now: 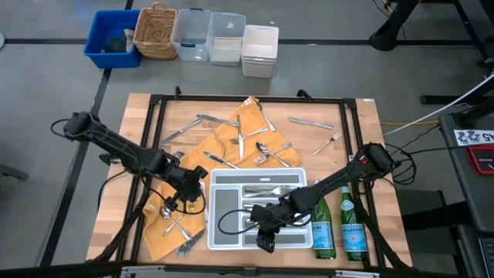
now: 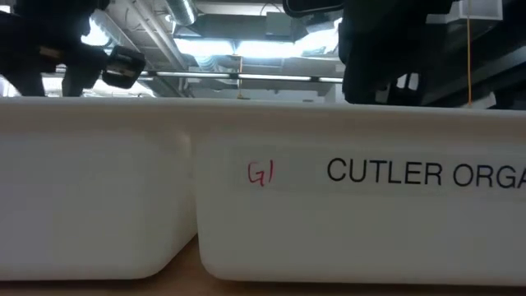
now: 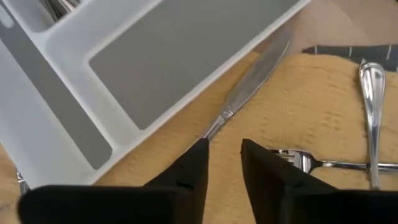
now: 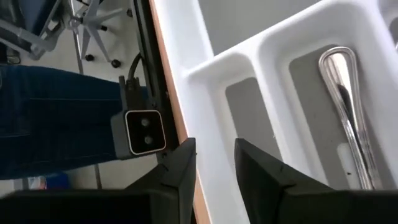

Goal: Sort silverware
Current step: Put the silver table knife into the white silverware tray

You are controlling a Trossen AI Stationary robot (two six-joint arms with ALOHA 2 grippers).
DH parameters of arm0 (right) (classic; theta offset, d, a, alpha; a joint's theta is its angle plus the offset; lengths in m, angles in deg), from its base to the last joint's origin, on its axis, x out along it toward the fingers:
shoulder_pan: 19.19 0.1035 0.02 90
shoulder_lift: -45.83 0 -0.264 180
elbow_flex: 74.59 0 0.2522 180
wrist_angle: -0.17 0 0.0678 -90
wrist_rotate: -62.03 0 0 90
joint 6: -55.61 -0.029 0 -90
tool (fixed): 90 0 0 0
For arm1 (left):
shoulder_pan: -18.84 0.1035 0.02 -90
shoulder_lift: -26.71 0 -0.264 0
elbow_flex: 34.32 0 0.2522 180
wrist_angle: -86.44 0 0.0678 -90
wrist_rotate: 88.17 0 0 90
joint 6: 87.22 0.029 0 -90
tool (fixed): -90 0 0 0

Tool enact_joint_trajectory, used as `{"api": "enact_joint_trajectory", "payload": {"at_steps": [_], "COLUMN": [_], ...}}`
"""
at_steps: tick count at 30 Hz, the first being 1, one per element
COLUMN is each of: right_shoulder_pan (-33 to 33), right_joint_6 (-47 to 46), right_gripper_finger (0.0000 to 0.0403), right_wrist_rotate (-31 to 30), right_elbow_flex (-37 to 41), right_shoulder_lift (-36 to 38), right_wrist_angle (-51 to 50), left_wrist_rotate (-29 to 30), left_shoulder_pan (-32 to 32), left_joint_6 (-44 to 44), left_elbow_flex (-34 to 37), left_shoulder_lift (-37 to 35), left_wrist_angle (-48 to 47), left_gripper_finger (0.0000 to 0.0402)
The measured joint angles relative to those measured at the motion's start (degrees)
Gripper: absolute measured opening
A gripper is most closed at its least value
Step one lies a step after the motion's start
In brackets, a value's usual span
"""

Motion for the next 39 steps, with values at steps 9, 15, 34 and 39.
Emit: {"api": "enact_joint_trajectory", "payload": {"at_steps": [9,15,34,39], "right_shoulder_pan": [0.0,0.0,0.0,0.0], "right_joint_6": [-0.07,-0.07,-0.07,-0.07], "right_gripper_finger": [0.0111,0.0111,0.0111,0.0111], "right_wrist_rotate": [-1.6,-1.6,-1.6,-1.6], "right_elbow_flex": [0.0,-0.02,-0.09,-0.09], "right_shoulder_lift": [0.02,0.02,0.06,0.07], "right_wrist_angle": [0.14,0.22,13.89,13.84], "left_wrist_rotate": [0.17,0.16,0.1,-0.3], "left_shoulder_pan": [0.0,0.02,0.11,0.17], "left_joint_6": [3.63,7.62,10.16,9.87], "left_elbow_flex": [2.89,3.43,3.32,3.19], "left_shoulder_lift": [4.22,7.33,17.62,18.91], "left_wrist_angle": [7.42,10.11,14.01,13.5], "left_gripper_finger": [0.0127,0.0127,0.0127,0.0111]}}
